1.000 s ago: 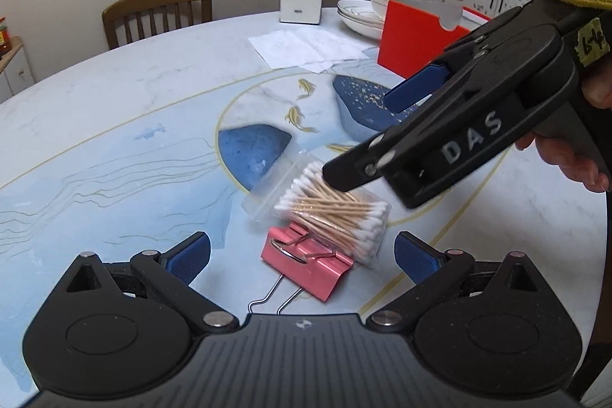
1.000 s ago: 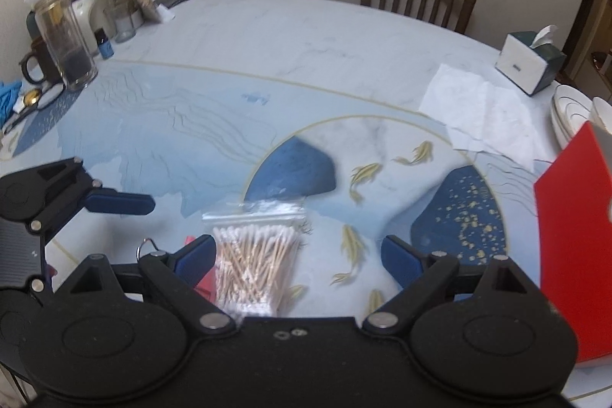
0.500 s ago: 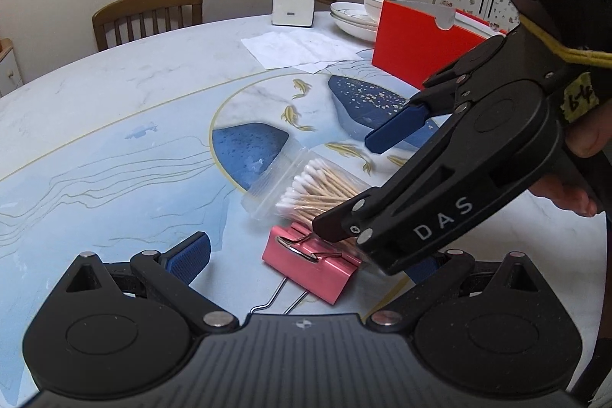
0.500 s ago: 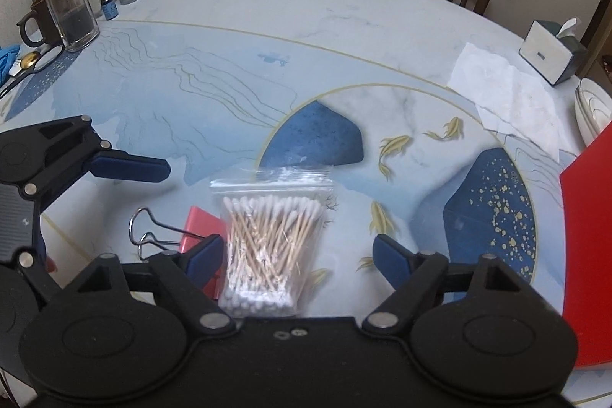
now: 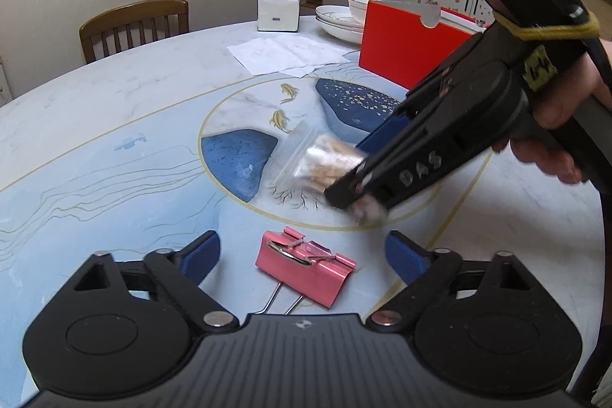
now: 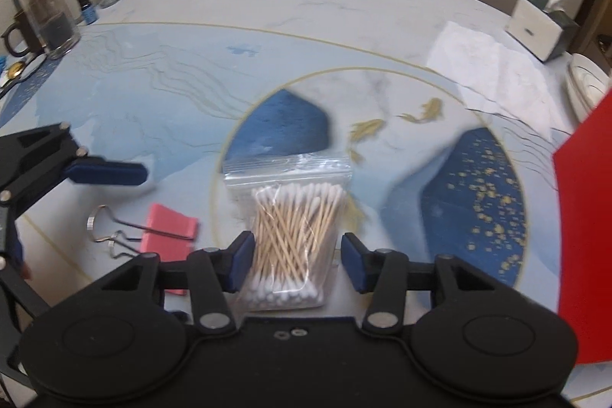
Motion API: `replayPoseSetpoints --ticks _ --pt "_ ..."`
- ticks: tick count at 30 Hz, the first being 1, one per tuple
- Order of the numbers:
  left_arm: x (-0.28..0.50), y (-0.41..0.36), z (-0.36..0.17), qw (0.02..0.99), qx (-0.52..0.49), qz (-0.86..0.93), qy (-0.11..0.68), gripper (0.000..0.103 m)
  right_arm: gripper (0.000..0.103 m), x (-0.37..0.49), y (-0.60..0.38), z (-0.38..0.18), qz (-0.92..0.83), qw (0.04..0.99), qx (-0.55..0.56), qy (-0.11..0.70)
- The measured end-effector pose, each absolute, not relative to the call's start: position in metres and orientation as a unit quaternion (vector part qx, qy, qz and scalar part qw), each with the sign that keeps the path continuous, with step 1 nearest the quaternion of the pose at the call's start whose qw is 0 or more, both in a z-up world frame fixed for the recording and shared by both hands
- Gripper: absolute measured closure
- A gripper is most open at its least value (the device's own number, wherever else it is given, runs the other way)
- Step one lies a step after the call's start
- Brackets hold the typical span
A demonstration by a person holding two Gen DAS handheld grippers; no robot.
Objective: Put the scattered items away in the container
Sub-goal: 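Grasp the pink binder clip with the left tool while the right tool grasps the cotton swab bag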
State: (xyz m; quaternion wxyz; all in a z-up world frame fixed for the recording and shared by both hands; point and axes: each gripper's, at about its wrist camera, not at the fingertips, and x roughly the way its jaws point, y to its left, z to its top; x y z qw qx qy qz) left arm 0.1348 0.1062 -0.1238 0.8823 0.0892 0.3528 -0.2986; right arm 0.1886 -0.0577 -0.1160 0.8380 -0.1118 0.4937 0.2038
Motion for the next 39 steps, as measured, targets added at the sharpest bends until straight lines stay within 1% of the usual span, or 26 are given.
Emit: replayPoseSetpoints --ticks 3,4,5,6,7,9,11,13,15,17,18,19,21,23,25,29,39 --pt "0.134 0.109 -0.124 0.881 0.088 -0.301 0.354 0.019 0.052 0.191 -0.064 -0.116 0.201 0.838 -0.108 0.495" --pt "0.135 0.111 -0.124 0.880 0.087 -0.302 0.355 0.020 0.048 0.191 -0.064 -0.115 0.201 0.839 -0.109 0.494" --pt "0.135 0.112 -0.125 0.880 0.088 -0.302 0.356 0.022 0.040 0.191 -0.063 -0.115 0.200 0.840 -0.111 0.492" --pt "0.135 0.112 -0.125 0.879 0.088 -0.302 0.358 0.024 0.038 0.190 -0.062 -0.115 0.198 0.843 -0.113 0.488" --pt "0.135 0.113 -0.126 0.878 0.088 -0.302 0.360 0.025 0.037 0.190 -0.061 -0.115 0.199 0.843 -0.115 0.486" --pt "0.135 0.115 -0.127 0.878 0.088 -0.302 0.362 0.029 0.037 0.191 -0.060 -0.116 0.201 0.842 -0.114 0.488" --pt "0.135 0.115 -0.127 0.877 0.088 -0.303 0.362 0.030 0.037 0.191 -0.059 -0.118 0.201 0.841 -0.113 0.489" --pt "0.135 0.114 -0.127 0.876 0.088 -0.307 0.360 0.034 0.037 0.192 -0.060 -0.120 0.200 0.840 -0.107 0.493" --pt "0.135 0.112 -0.129 0.875 0.091 -0.308 0.362 0.039 0.038 0.193 -0.061 -0.121 0.199 0.840 -0.104 0.494" --pt "0.136 0.111 -0.129 0.875 0.091 -0.307 0.363 0.040 0.040 0.192 -0.061 -0.121 0.200 0.841 -0.105 0.491" --pt "0.136 0.110 -0.129 0.876 0.092 -0.306 0.363 0.043 0.041 0.192 -0.061 -0.121 0.200 0.842 -0.104 0.490" --pt "0.136 0.110 -0.129 0.875 0.091 -0.306 0.363 0.045 0.044 0.192 -0.062 -0.121 0.201 0.842 -0.103 0.489" --pt "0.136 0.108 -0.129 0.876 0.093 -0.303 0.364 0.046 0.051 0.191 -0.062 -0.120 0.202 0.843 -0.103 0.487" --pt "0.135 0.106 -0.128 0.876 0.094 -0.298 0.367 0.046 0.063 0.191 -0.064 -0.119 0.203 0.844 -0.102 0.487" --pt "0.136 0.105 -0.128 0.877 0.092 -0.292 0.370 0.046 0.066 0.191 -0.066 -0.118 0.202 0.844 -0.098 0.487" --pt "0.137 0.100 -0.126 0.878 0.087 -0.277 0.380 0.046 0.069 0.186 -0.072 -0.114 0.201 0.848 -0.096 0.482" --pt "0.135 0.083 -0.105 0.884 0.064 -0.253 0.388 0.047 0.069 0.167 -0.099 -0.090 0.206 0.855 -0.085 0.468"
